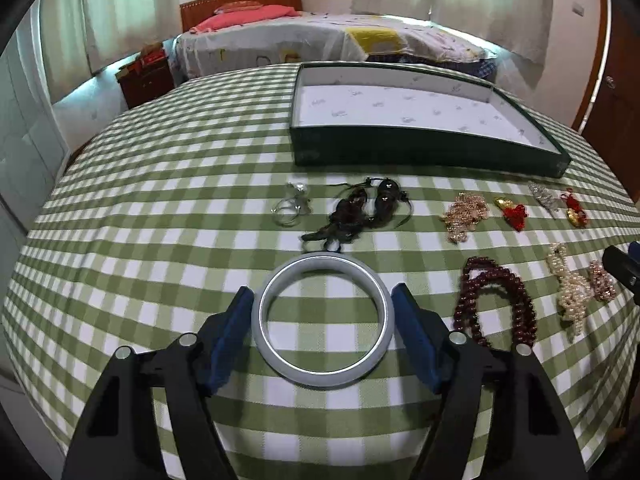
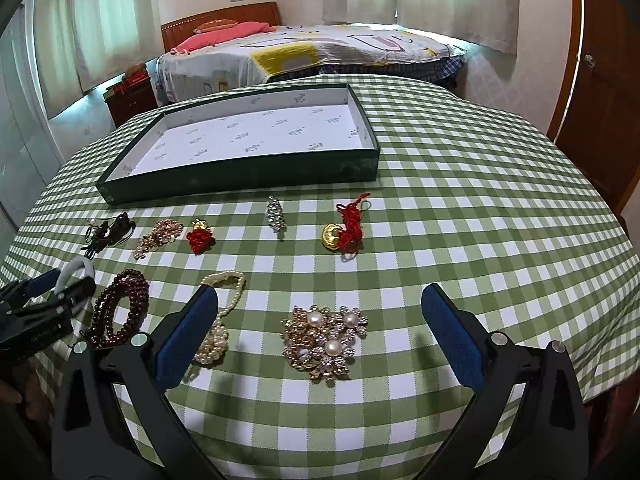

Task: Organize jewelry
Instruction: 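Close the left tool on the jade bangle while the right tool grasps the pearl necklace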

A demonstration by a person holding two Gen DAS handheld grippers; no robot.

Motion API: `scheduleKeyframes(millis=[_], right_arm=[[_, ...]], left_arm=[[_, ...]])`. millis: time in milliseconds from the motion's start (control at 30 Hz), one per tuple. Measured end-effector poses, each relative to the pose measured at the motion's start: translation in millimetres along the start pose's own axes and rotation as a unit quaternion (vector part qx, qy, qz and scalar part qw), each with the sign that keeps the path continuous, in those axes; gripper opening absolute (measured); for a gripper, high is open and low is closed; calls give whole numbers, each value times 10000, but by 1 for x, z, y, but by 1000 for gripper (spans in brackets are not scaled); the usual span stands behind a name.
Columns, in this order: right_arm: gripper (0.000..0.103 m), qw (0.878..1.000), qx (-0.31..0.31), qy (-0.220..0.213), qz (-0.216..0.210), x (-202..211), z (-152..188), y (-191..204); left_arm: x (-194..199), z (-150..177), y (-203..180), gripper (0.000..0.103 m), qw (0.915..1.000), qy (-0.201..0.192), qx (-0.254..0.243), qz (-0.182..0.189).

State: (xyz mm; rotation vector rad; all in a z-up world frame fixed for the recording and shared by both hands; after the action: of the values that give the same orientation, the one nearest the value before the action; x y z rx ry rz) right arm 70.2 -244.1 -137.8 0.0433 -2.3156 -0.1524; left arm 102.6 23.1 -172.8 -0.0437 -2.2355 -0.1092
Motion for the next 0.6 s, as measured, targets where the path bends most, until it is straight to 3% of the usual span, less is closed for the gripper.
scheduleKeyframes(millis=[300, 433, 600], right_arm=[[98, 9997, 214, -66, -133, 9, 3, 22], [81, 9989, 335, 63, -320, 7, 8, 33], [68, 9976, 445, 207, -489, 4, 15, 43]], left_arm=[[3, 3, 9, 68, 10000, 7, 47, -6], [4, 5, 15, 68, 9999, 24, 159, -20], [6, 9, 22, 68, 9997, 35, 244, -42]])
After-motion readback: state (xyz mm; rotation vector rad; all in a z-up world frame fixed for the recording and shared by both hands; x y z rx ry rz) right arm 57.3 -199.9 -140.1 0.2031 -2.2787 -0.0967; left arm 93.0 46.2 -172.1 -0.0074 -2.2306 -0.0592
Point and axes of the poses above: each gripper's, at about its wrist camera, not at the fingertips, and x roughly against the way its jaws point, y to its left, z to its underside, the point moved 4 cm from there along -x, roughly the way its jaws point, and after that the axes turned 6 degrees about -x, right-handed, at the moved point
